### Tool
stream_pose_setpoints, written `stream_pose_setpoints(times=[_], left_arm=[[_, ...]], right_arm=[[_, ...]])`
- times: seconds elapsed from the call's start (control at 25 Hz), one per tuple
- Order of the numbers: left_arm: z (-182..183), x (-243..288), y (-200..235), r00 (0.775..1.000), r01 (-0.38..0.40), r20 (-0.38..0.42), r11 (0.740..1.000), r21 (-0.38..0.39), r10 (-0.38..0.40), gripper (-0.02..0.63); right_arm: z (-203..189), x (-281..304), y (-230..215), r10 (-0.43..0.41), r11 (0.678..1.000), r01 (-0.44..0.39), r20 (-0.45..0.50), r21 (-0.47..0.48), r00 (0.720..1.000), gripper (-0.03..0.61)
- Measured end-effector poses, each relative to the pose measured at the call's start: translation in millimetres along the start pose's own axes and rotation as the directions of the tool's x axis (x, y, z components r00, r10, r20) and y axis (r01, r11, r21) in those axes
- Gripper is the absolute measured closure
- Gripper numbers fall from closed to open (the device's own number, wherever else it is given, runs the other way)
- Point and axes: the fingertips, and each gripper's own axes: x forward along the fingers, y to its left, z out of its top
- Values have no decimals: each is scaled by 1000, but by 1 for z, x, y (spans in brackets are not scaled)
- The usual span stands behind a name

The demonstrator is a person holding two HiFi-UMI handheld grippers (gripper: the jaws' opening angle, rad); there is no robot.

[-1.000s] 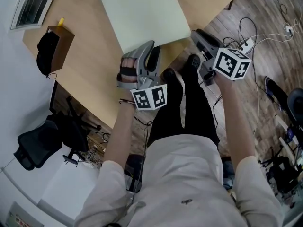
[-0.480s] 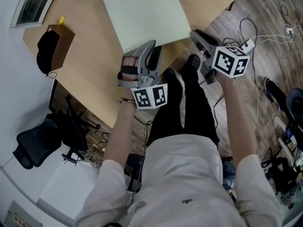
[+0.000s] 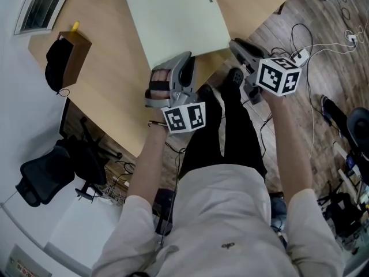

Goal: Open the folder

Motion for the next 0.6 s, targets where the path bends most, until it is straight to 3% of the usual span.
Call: stream_pose_setpoints(times=[0.2, 0.6], left_arm=[[2, -1, 1, 1000, -3, 4, 1000, -25, 3, 558], [6, -7, 11, 1000, 6, 31, 988, -155, -1, 580]], right_arm=[[0, 0, -1, -5, 1000, 5, -6, -8, 1000, 500], [-1, 0, 0, -23, 999, 22, -24, -34, 999, 502]])
